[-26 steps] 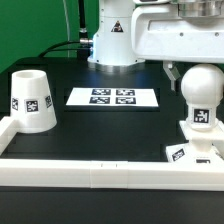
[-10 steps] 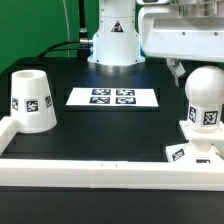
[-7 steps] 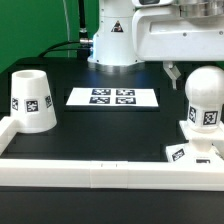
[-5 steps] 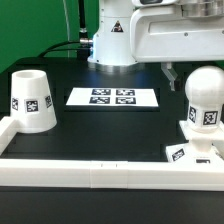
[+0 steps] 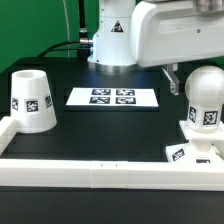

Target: Assemble lamp

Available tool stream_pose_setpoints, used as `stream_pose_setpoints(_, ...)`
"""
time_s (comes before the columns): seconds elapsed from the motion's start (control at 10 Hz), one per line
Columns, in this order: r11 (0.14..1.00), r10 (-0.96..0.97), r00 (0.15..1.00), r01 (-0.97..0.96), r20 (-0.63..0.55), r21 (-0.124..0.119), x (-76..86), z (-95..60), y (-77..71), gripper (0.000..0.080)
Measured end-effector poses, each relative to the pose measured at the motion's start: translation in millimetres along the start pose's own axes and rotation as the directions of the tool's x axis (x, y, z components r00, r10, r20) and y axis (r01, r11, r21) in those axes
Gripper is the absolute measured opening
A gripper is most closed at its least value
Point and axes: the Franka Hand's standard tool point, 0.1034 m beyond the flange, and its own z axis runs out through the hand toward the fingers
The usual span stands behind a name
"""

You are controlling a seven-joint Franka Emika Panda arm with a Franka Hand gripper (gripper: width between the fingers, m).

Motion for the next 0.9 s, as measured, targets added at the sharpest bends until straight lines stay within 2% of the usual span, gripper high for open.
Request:
stream_pose_setpoints(0.3,0.98,-0.197,0.98,0.197,0.0,-0.001,-0.2,0.1,1.2,0.0699)
stream_pose_setpoints(0.4,0.947,-0.319,0.948,0.32,0.003,-0.015,0.3,0.1,2.0,0.0699)
stream_pose_setpoints(0.6,0.843,-0.534,0.845,0.533,0.01,-0.072,6.8,-1.4,1.0,0.0699)
stream_pose_setpoints(0.9,0.698,-0.711,0.702,0.712,0.042,-0.082,7.5,-1.4,-2.6,0.0699)
